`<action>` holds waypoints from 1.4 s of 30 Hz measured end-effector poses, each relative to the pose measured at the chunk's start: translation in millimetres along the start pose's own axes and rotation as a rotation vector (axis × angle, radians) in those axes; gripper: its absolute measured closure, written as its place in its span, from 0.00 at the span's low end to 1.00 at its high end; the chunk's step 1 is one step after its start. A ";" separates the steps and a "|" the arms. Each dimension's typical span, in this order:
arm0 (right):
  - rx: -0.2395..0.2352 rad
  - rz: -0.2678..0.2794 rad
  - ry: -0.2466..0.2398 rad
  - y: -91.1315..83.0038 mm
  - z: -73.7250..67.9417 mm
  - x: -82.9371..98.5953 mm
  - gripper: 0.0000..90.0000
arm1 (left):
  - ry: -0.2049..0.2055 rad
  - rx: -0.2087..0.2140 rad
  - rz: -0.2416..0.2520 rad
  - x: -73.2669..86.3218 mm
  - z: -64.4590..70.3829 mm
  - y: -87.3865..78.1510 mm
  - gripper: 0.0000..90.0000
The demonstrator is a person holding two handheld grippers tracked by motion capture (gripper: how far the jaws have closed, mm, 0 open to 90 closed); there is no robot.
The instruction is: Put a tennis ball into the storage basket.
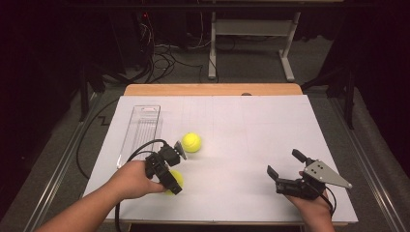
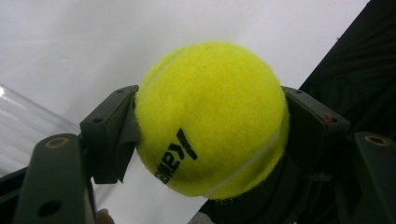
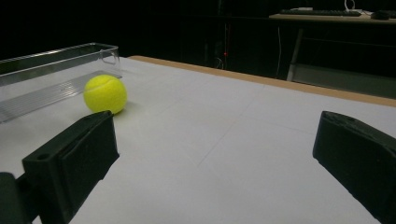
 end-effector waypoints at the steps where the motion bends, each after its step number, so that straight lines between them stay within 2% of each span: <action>1: 0.000 0.000 0.000 0.0 -0.1 0.0 0.00 | -0.001 0.000 0.000 0.8 -0.3 -2.1 0.30; 9: 0.001 -0.001 0.000 0.1 -0.1 0.3 0.00 | -0.011 0.006 0.012 6.3 -1.6 -20.0 0.30; 17: -0.002 -0.003 -0.001 0.3 -0.6 0.7 0.00 | -0.045 -0.008 0.008 16.5 -12.4 -36.7 0.30; 32: -0.004 0.000 0.003 0.4 -1.1 0.3 0.00 | -0.172 -0.036 0.006 42.2 -50.2 -45.6 0.30; 38: -0.003 0.003 0.008 0.0 -0.8 0.0 0.00 | -0.228 -0.023 0.034 48.8 -64.1 -51.2 0.30; 42: -0.003 0.003 0.008 0.1 -0.8 -0.1 0.00 | -0.258 -0.027 0.031 54.2 -73.8 -52.8 0.30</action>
Point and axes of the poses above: each handheld gripper's, and its own axes: y roughly forward along the jaws, x roughly out of its underside, z roughly to its right, the point moved 10 cm from there along y, roughly forward along the jaws, and after that the axes turned 7 degrees about -z, right-handed, at the moved point
